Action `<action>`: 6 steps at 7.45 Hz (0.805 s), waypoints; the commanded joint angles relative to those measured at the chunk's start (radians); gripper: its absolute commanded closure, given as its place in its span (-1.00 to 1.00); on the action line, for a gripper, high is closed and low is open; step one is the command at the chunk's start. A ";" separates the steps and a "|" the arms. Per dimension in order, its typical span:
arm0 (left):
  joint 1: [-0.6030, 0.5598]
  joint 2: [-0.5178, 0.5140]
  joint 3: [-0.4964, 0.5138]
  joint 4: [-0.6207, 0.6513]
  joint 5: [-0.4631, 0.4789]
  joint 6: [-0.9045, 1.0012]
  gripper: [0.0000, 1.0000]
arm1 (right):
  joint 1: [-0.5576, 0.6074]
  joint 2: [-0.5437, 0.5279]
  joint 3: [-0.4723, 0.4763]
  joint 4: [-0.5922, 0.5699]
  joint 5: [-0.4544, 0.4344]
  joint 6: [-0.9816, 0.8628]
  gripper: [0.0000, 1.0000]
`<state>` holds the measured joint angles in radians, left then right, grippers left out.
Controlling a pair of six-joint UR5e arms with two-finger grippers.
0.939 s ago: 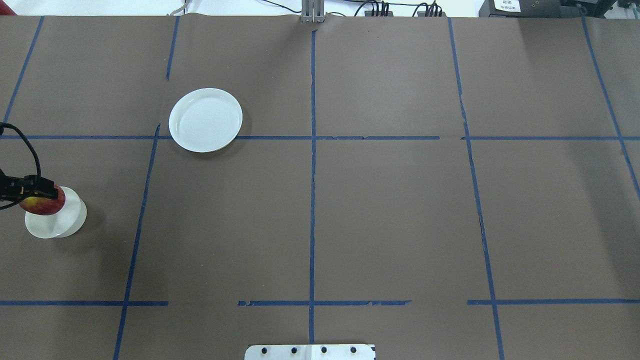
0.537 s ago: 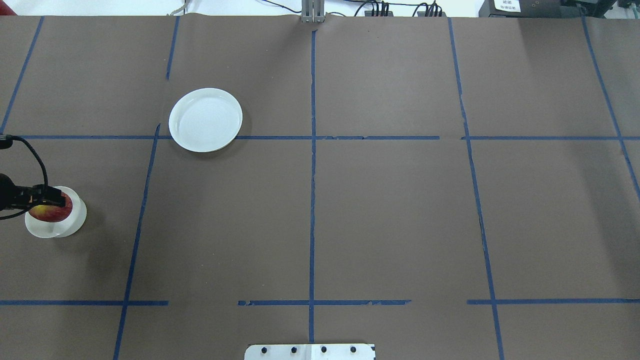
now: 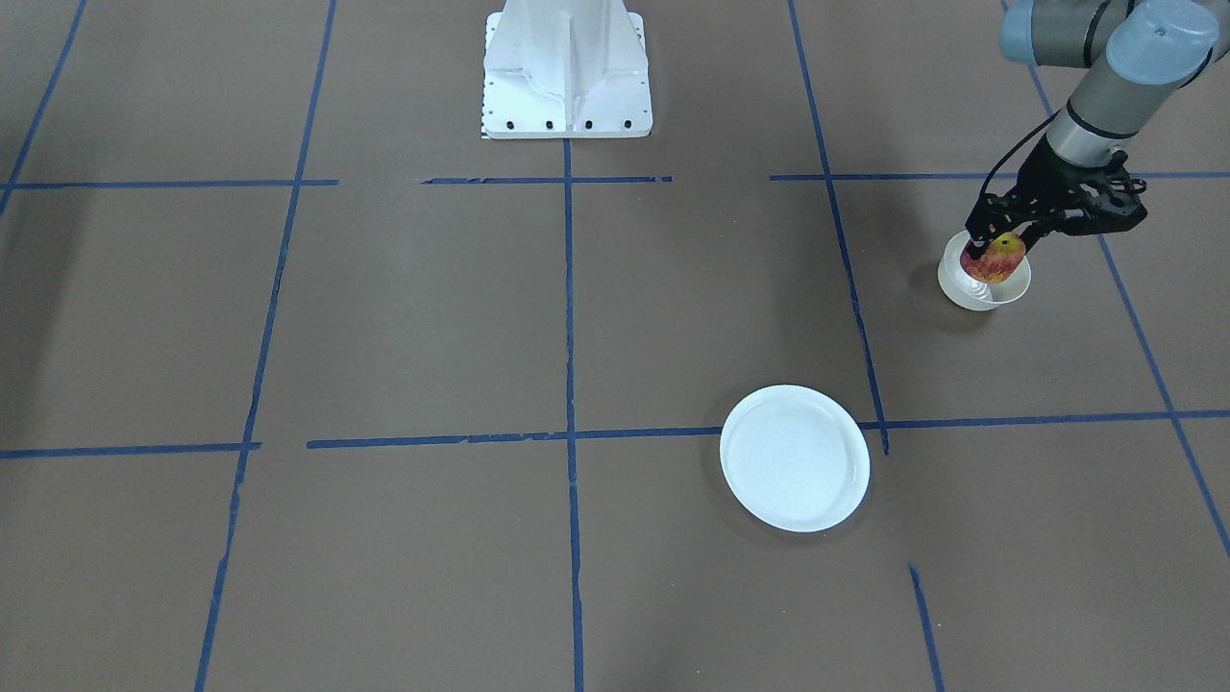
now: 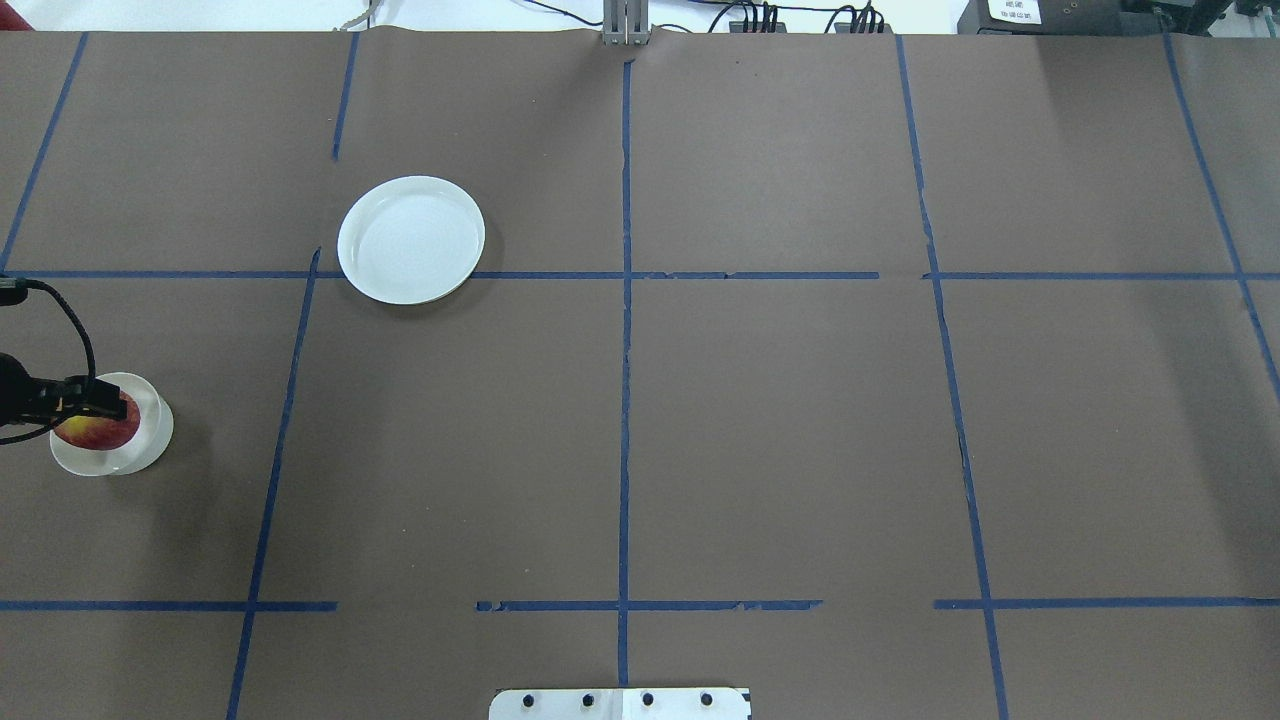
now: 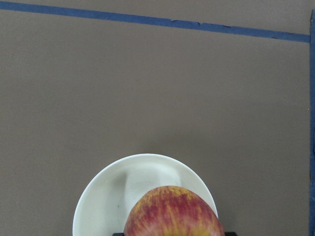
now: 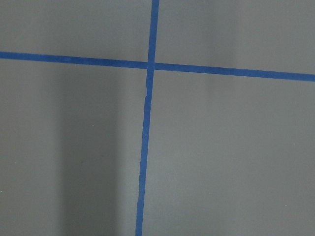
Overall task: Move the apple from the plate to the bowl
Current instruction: 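Lower the apple into the white bowl and open the left gripper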
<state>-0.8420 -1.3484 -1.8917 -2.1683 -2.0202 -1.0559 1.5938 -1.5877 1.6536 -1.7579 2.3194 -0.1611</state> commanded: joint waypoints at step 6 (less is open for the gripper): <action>0.006 -0.012 0.034 -0.002 -0.018 0.001 -1.00 | 0.000 0.000 0.000 0.000 0.000 0.000 -1.00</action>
<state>-0.8361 -1.3589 -1.8558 -2.1696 -2.0371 -1.0556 1.5938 -1.5877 1.6536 -1.7579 2.3194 -0.1611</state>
